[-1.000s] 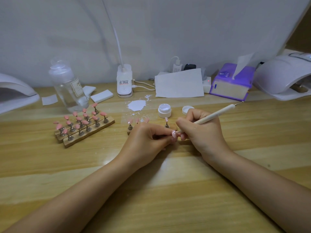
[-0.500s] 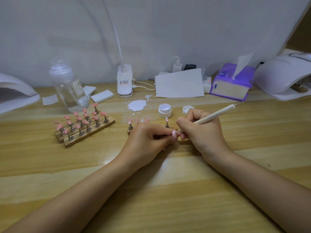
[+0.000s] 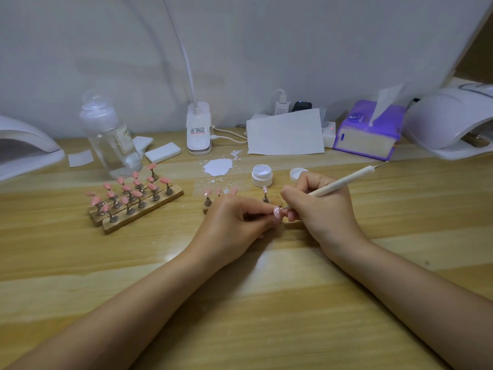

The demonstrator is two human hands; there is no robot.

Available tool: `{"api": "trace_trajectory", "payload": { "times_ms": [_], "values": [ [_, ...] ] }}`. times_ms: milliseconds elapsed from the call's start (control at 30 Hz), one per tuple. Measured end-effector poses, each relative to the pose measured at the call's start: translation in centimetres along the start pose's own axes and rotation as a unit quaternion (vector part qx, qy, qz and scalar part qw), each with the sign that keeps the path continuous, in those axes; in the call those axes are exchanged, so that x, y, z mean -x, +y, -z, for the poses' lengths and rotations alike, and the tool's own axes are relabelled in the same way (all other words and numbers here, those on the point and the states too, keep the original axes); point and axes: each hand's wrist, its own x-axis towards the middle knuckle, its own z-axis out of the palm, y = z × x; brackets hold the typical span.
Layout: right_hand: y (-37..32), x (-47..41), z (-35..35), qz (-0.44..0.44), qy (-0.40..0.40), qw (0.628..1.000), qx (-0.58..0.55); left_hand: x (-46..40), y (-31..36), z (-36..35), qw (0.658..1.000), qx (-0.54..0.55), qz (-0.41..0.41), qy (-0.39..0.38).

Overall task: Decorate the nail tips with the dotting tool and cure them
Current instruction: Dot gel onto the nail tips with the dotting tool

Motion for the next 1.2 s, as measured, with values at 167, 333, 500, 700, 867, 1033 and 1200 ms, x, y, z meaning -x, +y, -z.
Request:
{"api": "trace_trajectory", "payload": {
  "times_ms": [167, 333, 500, 700, 867, 1033, 1200],
  "values": [
    [-0.04, 0.03, -0.01, -0.005, -0.008, 1.000, -0.017, 0.02, 0.03, 0.04, 1.000, -0.008, -0.003, 0.007],
    [-0.08, 0.04, -0.04, -0.007, -0.006, 1.000, -0.015, 0.00, -0.12, -0.03, 1.000, -0.003, -0.006, 0.002],
    [0.15, -0.08, 0.04, -0.001, 0.003, 1.000, 0.001, -0.01, -0.08, -0.01, 1.000, -0.010, -0.004, 0.005],
    [-0.01, 0.04, -0.01, -0.006, -0.009, 1.000, -0.013, -0.03, 0.00, -0.04, 1.000, -0.010, -0.003, 0.004],
    [0.02, -0.03, 0.00, 0.000, 0.003, 1.000, 0.006, -0.04, -0.08, -0.04, 1.000, -0.015, -0.001, 0.007],
    [-0.01, 0.03, -0.02, -0.003, -0.005, 1.000, -0.006, -0.06, -0.07, -0.03, 1.000, -0.015, 0.000, 0.005],
    [0.09, -0.06, 0.05, 0.000, 0.001, 1.000, 0.001, -0.07, -0.05, -0.05, 1.000, -0.011, 0.005, 0.005]
  ]
}}
